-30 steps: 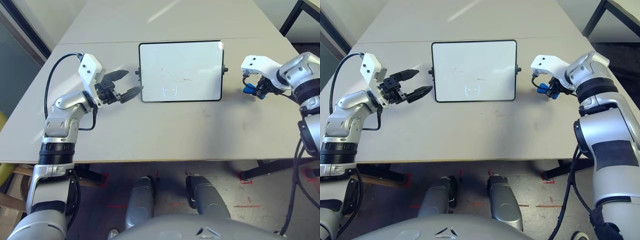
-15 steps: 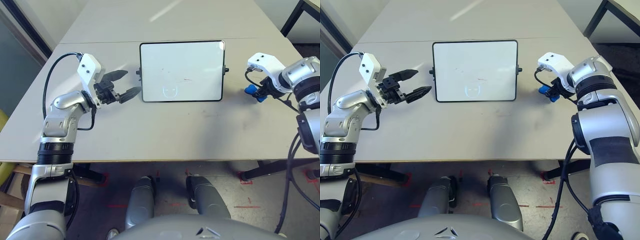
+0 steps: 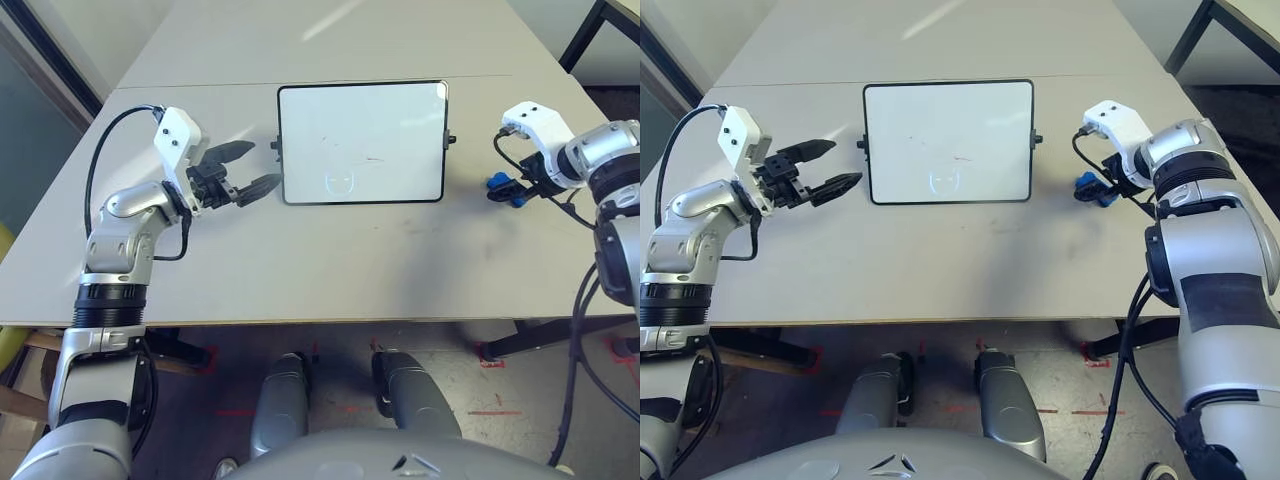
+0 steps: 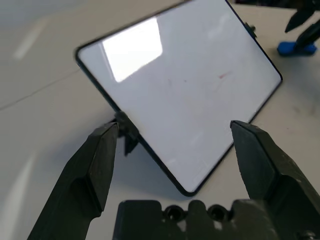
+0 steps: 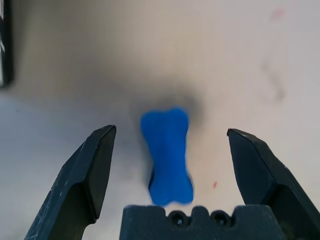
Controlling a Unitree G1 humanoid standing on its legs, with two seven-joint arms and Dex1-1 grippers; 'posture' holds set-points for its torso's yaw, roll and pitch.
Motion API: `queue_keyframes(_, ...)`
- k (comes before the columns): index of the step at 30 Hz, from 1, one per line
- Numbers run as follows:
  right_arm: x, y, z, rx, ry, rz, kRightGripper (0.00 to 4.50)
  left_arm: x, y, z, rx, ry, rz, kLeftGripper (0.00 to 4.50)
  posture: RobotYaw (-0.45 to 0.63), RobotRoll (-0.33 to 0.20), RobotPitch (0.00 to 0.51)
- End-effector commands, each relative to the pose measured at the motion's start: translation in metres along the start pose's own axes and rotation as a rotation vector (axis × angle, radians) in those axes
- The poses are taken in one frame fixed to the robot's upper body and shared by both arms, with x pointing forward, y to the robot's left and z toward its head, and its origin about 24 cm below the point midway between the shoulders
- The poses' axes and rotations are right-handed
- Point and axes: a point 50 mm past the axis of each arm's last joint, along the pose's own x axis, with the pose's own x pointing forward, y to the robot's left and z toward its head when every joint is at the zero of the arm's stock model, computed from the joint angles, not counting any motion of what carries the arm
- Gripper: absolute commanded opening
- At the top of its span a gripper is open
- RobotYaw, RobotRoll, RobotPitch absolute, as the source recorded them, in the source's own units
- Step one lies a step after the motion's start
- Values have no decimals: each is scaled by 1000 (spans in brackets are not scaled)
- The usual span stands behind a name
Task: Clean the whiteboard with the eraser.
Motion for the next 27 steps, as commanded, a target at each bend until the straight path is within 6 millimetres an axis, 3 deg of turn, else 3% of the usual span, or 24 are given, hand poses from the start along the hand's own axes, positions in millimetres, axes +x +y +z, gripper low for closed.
queue_keyframes(1, -4, -6, 5, 3, -163, -46, 4465, -8, 9, 10, -13, -65, 100, 4500, -79, 0, 130)
queue_keyframes(6, -8, -8, 7, 82, -492, -100, 4465, -33, 37, 0, -44, -58, 489, 4500, -63, 0, 153)
queue_keyframes(12, -2, -9, -16, 225, -623, -176, 4465, -61, 56, -26, -75, 38, 845, 4500, -44, 0, 174)
queue_keyframes(18, 3, -9, -38, 335, -705, -265, 4465, -77, 63, -38, -77, 78, 957, 4500, -46, 0, 184)
queue_keyframes(27, 4, -10, -47, 356, -742, -315, 4465, -78, 75, -38, -72, 80, 1003, 4500, -56, 0, 180)
